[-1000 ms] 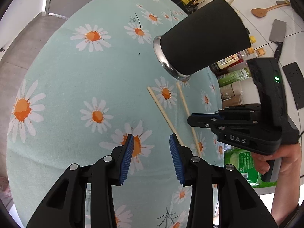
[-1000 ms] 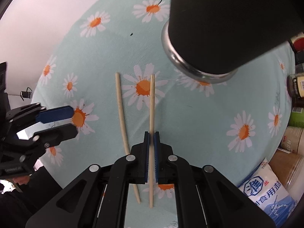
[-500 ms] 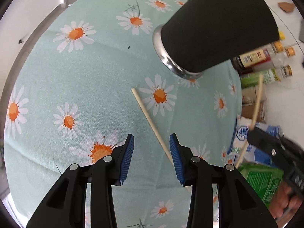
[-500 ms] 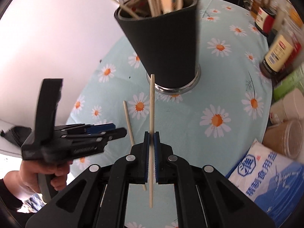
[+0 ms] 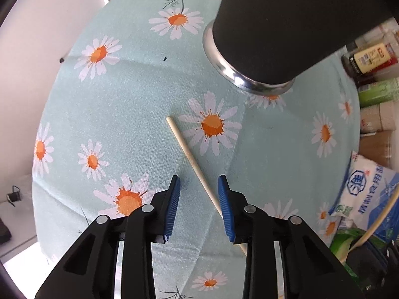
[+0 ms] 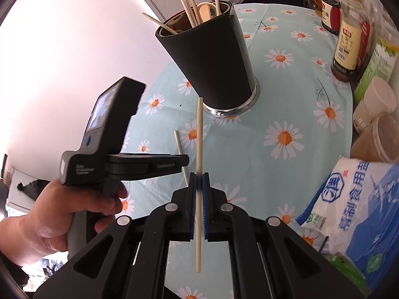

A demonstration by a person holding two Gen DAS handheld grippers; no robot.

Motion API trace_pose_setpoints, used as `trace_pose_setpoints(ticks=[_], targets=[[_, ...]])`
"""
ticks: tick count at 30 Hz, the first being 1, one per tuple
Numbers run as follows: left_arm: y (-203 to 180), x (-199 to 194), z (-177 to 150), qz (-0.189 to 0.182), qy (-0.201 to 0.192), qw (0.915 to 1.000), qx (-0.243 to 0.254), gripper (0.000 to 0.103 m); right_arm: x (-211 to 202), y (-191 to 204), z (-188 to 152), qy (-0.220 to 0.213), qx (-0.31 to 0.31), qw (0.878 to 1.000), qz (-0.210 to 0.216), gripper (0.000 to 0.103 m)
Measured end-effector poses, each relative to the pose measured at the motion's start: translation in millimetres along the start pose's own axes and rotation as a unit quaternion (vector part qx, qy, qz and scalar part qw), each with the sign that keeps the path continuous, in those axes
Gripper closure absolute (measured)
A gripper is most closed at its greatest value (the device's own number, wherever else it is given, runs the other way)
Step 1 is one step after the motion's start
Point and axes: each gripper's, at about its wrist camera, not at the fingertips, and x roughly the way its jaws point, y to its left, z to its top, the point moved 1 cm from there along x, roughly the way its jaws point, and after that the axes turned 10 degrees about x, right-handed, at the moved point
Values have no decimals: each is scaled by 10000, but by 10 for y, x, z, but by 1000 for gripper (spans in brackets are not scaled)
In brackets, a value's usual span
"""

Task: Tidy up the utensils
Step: 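Close the right gripper on one chopstick while the left gripper closes on the other, then lift both held chopsticks and carry them over the black holder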

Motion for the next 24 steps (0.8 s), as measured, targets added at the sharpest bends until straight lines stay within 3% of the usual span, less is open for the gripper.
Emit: trace_pose_setpoints(ticks=[5,6,10,24], targets=[[-303,94,69,445,-5,9990,81,80,-14,-120,-78,-29,284,9993,225,98],[-332,103,74,509,-23,9987,82,88,-20,-132,-86,-42,323,9992,237,98],[-328,96,51,543,-42,9985,67,97,-33,-141,-116,-77,422,9988,248,98],[40,40,-134,-216,-495,9985,37,99,74,10,-140,-176,334,9989,283,98]])
